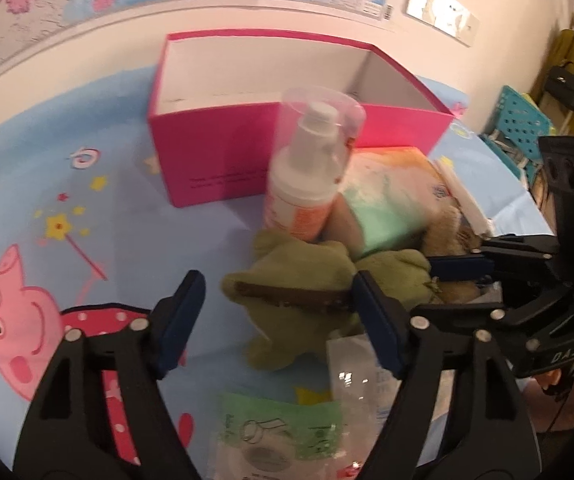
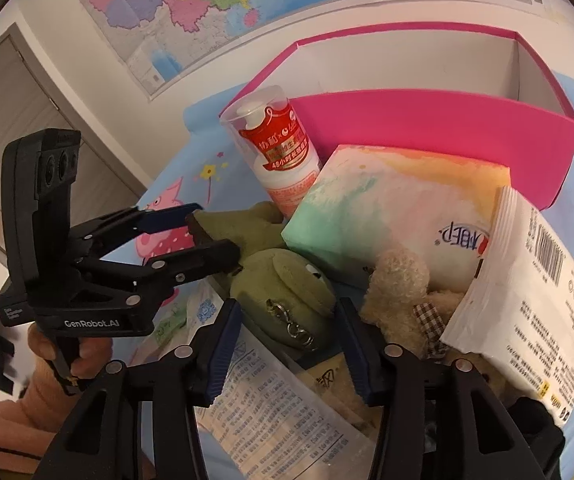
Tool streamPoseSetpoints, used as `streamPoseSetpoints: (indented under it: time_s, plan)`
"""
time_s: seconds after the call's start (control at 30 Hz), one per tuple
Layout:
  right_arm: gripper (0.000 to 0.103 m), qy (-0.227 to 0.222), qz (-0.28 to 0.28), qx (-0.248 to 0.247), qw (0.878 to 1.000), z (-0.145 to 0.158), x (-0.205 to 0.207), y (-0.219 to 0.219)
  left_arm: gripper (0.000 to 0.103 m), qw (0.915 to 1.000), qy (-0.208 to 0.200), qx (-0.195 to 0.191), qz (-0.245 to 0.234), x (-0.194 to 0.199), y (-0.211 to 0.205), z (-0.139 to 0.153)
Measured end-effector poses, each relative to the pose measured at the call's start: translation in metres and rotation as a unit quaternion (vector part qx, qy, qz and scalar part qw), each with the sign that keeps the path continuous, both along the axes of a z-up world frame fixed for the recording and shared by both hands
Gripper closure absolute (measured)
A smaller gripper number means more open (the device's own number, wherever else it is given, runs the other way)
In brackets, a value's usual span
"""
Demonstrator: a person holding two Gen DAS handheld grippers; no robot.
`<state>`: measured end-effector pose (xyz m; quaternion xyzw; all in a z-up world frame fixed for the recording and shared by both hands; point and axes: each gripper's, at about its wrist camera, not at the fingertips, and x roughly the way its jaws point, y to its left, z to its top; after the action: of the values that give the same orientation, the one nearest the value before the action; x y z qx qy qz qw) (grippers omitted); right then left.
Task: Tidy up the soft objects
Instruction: 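Close both grippers on the green frog plush and lift it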
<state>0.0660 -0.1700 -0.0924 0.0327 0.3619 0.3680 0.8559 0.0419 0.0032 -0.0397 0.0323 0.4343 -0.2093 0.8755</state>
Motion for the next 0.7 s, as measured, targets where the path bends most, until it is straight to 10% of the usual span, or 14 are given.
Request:
streamPoseSetpoints:
  time_s: [0.3,0.7]
  plan:
    - [0.049,-0.026,-0.001,-0.017,1.0,0.002,-0.001,0.012,0.035,0.9992,0.023,-0.024,-0.022,-0.007,0.0,0.0]
    - [0.058,-0.105,0.025,-0.007,0.994,0.031,-0.019,0.013,0.035,0.9981,-0.045,-0.041,-0.008,-0.041,0.012,0.049]
